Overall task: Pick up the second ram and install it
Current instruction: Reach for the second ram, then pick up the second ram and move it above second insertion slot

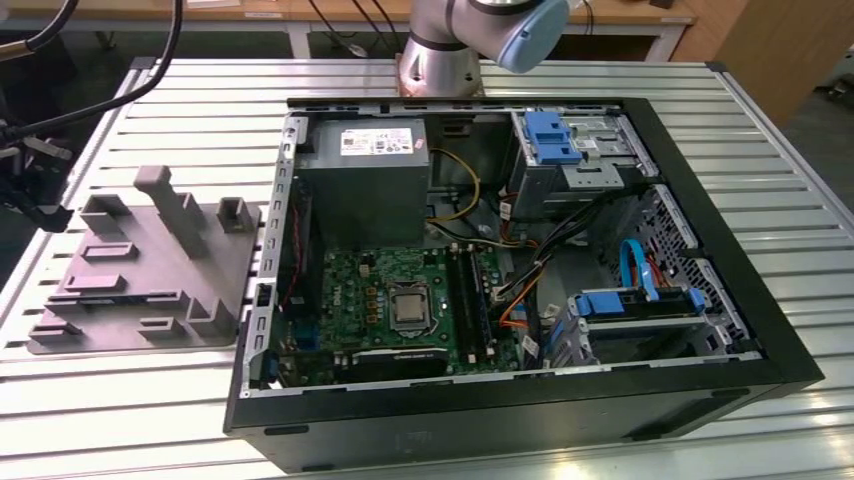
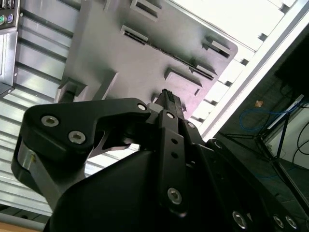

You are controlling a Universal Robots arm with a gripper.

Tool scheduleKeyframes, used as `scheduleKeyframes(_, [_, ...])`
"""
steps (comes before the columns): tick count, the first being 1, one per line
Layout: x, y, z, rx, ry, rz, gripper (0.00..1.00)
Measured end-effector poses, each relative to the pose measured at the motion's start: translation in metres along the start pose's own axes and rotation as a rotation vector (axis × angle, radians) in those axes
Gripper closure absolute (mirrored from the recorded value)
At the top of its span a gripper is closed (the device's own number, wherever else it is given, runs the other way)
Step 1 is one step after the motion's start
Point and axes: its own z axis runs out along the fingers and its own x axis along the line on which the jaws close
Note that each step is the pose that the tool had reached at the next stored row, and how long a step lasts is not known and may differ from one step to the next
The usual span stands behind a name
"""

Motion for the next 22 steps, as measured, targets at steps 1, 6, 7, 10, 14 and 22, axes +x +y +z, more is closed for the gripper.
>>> scheduleKeyframes(1, [0.0000, -0.0006, 0.0010, 0.0001, 0.0006, 0.000, 0.90])
scheduleKeyframes(6, [-0.0002, -0.0036, 0.0051, 0.0001, 0.0019, 0.000, 0.90])
scheduleKeyframes(7, [-0.0002, -0.0040, 0.0056, 0.0001, 0.0020, 0.000, 0.90])
scheduleKeyframes(10, [-0.0002, -0.0041, 0.0062, 0.0002, 0.0022, 0.000, 0.90])
scheduleKeyframes(14, [-0.0002, -0.0041, 0.0064, 0.0002, 0.0022, 0.000, 0.90])
scheduleKeyframes(22, [-0.0004, -0.0041, 0.0067, 0.0001, 0.0021, -0.002, 0.90])
